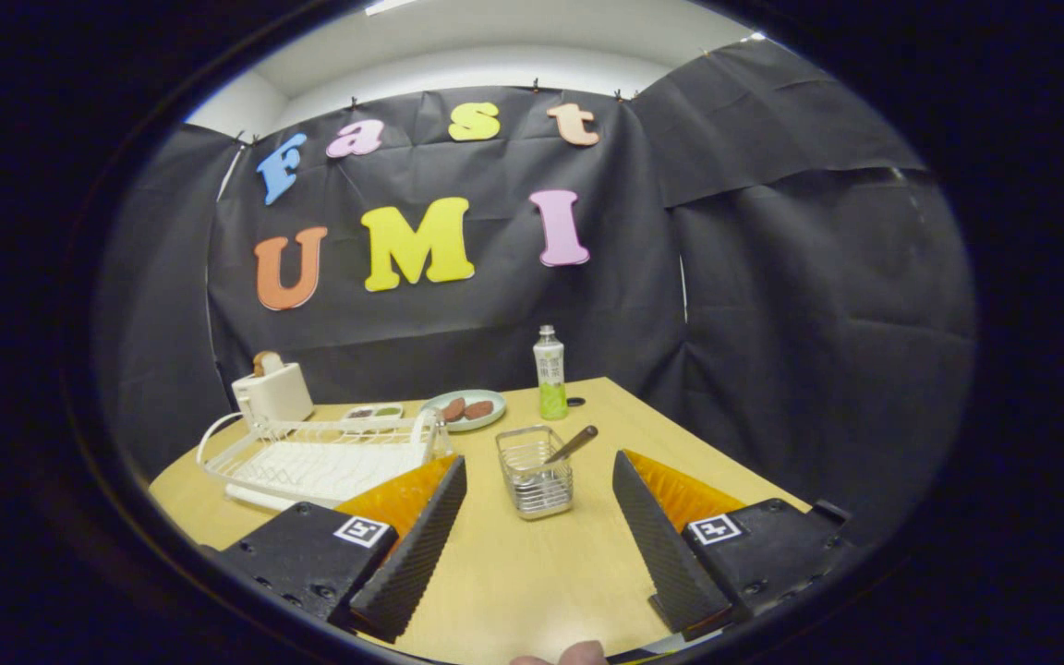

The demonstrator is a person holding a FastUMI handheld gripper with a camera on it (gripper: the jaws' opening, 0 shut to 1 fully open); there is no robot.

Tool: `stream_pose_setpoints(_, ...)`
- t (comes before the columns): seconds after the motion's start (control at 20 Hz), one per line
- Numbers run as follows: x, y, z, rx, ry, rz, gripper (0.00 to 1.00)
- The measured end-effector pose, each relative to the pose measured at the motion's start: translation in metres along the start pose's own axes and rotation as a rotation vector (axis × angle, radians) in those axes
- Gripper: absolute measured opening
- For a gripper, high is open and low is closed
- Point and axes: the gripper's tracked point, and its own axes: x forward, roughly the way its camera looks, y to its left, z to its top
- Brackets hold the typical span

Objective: Take the plate from the dish rack, then take the spoon from the basket and place it into the plate.

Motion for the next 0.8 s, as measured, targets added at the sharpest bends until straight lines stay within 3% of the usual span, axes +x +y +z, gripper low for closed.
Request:
stream_pose_setpoints(0.5,0.103,-0.023,-0.010,0.107,0.038,0.036,1.00)
stream_pose_setpoints(0.6,0.122,-0.024,-0.011,0.138,0.040,0.042,0.97)
stream_pose_setpoints(0.8,0.143,-0.020,-0.018,0.142,0.078,0.061,0.76)
